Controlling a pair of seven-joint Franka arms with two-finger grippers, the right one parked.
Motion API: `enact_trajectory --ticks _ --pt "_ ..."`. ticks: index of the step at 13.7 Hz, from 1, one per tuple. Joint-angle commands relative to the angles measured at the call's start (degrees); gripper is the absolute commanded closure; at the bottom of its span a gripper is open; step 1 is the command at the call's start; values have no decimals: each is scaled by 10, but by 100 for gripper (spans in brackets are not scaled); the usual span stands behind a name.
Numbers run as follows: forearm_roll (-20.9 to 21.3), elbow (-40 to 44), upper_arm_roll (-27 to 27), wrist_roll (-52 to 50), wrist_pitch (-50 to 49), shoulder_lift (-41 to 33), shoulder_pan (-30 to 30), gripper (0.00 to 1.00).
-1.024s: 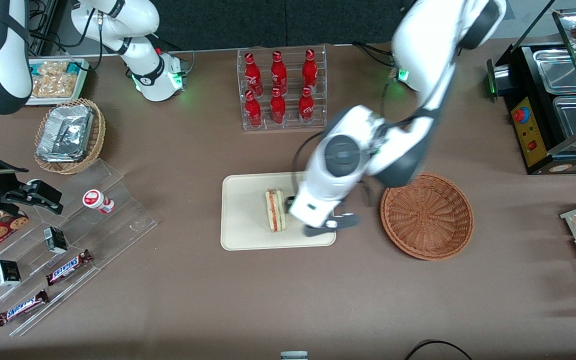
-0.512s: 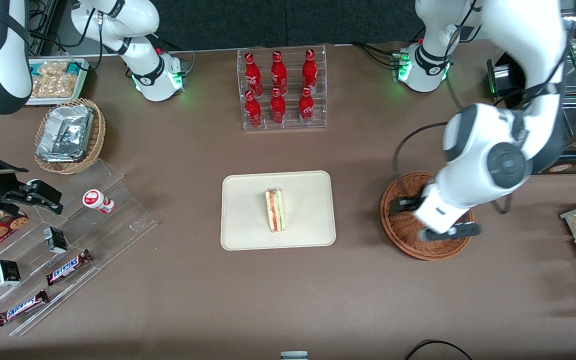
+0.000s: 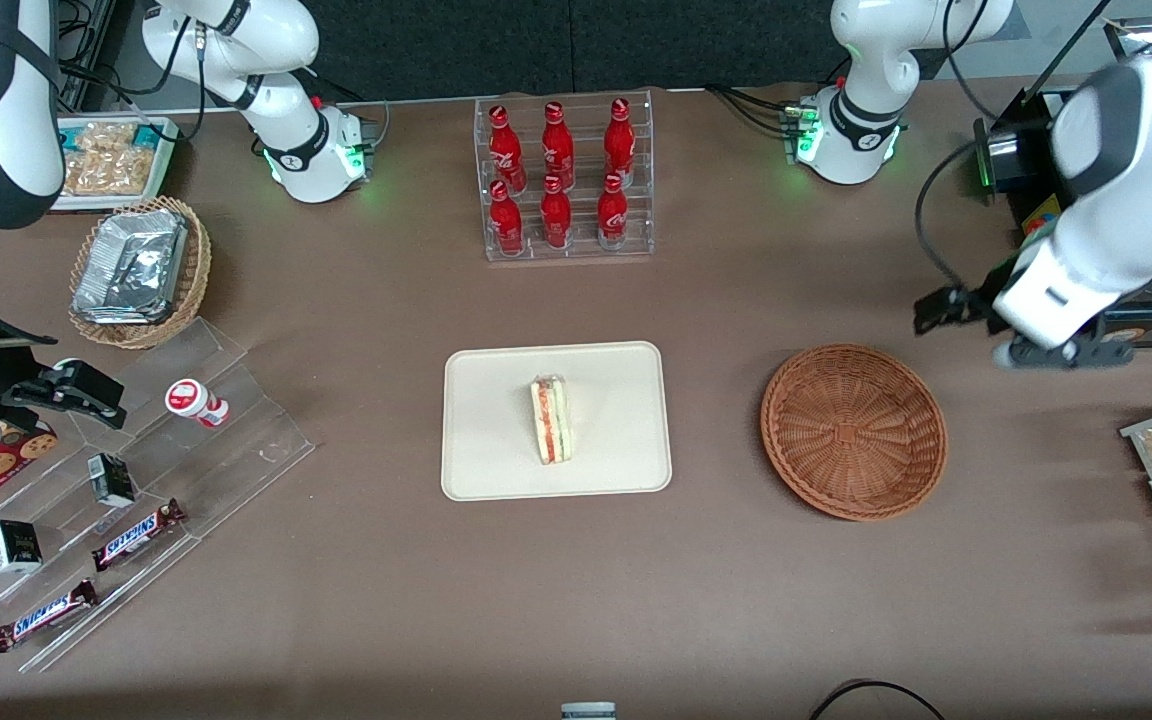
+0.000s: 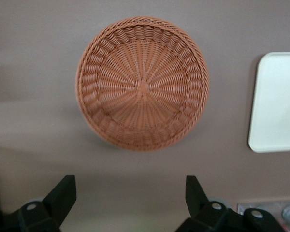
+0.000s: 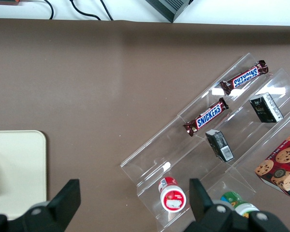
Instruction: Place sandwich from basket to tray
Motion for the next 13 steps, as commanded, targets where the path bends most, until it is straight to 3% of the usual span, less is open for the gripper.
enact_trajectory --ticks 1,10,13 --pt "20 54 2 15 -69 -19 3 0" --pt "36 210 1 12 -163 22 2 0" --pt "50 210 0 11 -165 23 1 0"
